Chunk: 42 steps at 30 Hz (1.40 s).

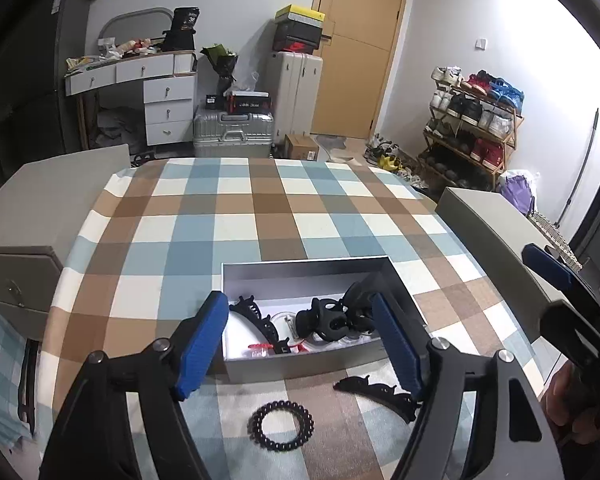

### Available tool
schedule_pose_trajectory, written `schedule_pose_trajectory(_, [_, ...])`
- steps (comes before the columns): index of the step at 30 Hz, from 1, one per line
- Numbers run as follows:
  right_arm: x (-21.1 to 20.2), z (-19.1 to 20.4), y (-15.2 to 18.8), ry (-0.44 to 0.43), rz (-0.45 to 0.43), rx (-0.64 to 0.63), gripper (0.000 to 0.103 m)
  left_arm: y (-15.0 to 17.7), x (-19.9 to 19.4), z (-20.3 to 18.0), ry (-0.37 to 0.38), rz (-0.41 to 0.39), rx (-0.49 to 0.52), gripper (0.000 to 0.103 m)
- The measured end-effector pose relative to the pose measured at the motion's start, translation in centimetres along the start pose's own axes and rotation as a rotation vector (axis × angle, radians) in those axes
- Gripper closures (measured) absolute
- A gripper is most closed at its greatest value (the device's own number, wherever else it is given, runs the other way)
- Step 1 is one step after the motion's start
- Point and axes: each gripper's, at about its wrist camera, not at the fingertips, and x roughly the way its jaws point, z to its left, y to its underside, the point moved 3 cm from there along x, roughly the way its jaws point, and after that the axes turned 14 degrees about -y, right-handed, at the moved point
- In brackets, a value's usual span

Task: Organize jewelry
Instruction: 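Lift both open tools away from the grey box, then grasp the long black comb-shaped hair clip with the right tool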

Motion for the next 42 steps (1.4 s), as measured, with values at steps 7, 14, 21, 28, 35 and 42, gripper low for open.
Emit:
schedule_pose_trajectory(7, [-0.6,1.0,1.6,0.015,0.027,-0.021,0.0,1.2,-1.9,-0.1,-0.012,-0.08,-0.004,0.011])
schedule_pose_trajectory(14, [1.9,0.4,6.0,0.033,0.18,0.008,0.0,4.1,-1.5,0.0,-0.053,-0.06,0.0,0.001])
schedule_pose_trajectory(21, [4.2,-0.9,10.3,0.042,0.34,0.077,0.0,7.4,-0.1,2.0,-0.1,0.053,-0.037,0.001])
schedule_pose_trajectory(28, [6.5,-1.6,11.3,0.062,0.43,0.103,0.018,9.4,0.2,3.4,-0.113,0.115,-0.065,0.001])
schedule_pose_trajectory(35, [7.7,-1.3,11.7,0.136,0.482,0.057,0.042,10.3,0.1,4.2,-0.125,0.133,-0.069,0.001])
schedule_pose_trajectory(42, [8.1,-0.9,12.1,0.165,0.519,0.018,0.064,10.5,0.0,4.5,-0.14,0.144,-0.074,0.001])
